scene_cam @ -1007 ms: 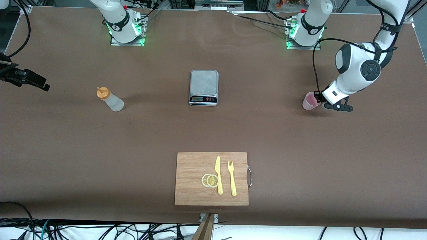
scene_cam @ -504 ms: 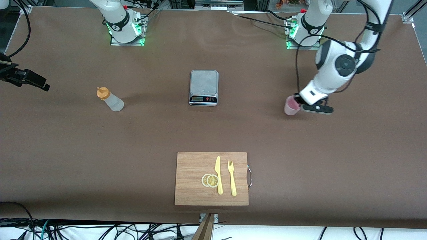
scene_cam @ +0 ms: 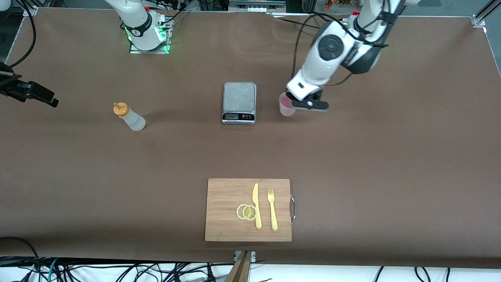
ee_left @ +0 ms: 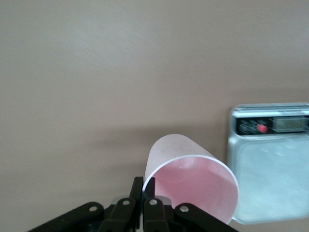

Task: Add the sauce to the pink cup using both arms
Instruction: 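Carry the pink cup with the left gripper onto the scale, then release the cup on the scale while the right gripper reaches the bottle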

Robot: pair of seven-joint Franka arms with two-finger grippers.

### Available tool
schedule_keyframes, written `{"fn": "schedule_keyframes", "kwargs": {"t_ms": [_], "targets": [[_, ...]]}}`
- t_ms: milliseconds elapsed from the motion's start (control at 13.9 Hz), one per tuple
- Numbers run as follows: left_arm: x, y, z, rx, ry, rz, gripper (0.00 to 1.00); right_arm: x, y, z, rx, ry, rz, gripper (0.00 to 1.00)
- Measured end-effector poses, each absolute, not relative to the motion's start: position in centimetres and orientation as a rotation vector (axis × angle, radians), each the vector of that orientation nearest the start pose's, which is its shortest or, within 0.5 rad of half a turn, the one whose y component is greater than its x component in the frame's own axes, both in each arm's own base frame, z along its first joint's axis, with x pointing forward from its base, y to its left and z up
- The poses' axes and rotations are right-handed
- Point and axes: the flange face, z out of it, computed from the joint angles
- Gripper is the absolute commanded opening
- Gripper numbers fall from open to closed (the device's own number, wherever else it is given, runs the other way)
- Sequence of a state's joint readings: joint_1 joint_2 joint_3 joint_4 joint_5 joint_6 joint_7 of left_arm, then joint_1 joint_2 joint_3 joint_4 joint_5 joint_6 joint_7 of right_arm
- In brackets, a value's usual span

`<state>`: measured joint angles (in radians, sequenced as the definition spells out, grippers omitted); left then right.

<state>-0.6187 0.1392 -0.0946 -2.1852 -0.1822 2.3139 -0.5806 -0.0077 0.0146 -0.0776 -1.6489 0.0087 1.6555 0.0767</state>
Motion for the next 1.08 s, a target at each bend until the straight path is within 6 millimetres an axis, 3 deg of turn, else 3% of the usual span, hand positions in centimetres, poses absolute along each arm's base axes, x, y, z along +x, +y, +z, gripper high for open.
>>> {"fn": "schedule_keyframes", "kwargs": {"t_ms": [216,432,647,935,1007,1079], "targets": [[38.9,-42.3,31.2,-3.247,-0.048,0.202,0.00,56.2,-4.7,58.7,-3.124,0.255,0.012,1.00],[38.0,-46.9,29.9,-3.251,-0.093,0.231,0.00,56.2,-4.7,58.7,-3.124,0.255,0.013,1.00],[37.7,-49.5,28.7,-3.259,-0.099,0.261,0.00,56.2,-4.7,58.7,-3.124,0.255,0.013,1.00],[37.5,-50.8,27.4,-3.257,-0.101,0.268,0.00,56.2,-4.7,58.6,-3.124,0.255,0.014,1.00],[37.4,-50.9,27.1,-3.254,-0.099,0.271,0.06,56.3,-4.7,58.6,-3.124,0.255,0.016,1.00],[37.3,-51.1,27.1,-3.257,-0.096,0.268,0.44,56.3,-4.7,58.4,-3.124,0.255,0.020,1.00]]}}
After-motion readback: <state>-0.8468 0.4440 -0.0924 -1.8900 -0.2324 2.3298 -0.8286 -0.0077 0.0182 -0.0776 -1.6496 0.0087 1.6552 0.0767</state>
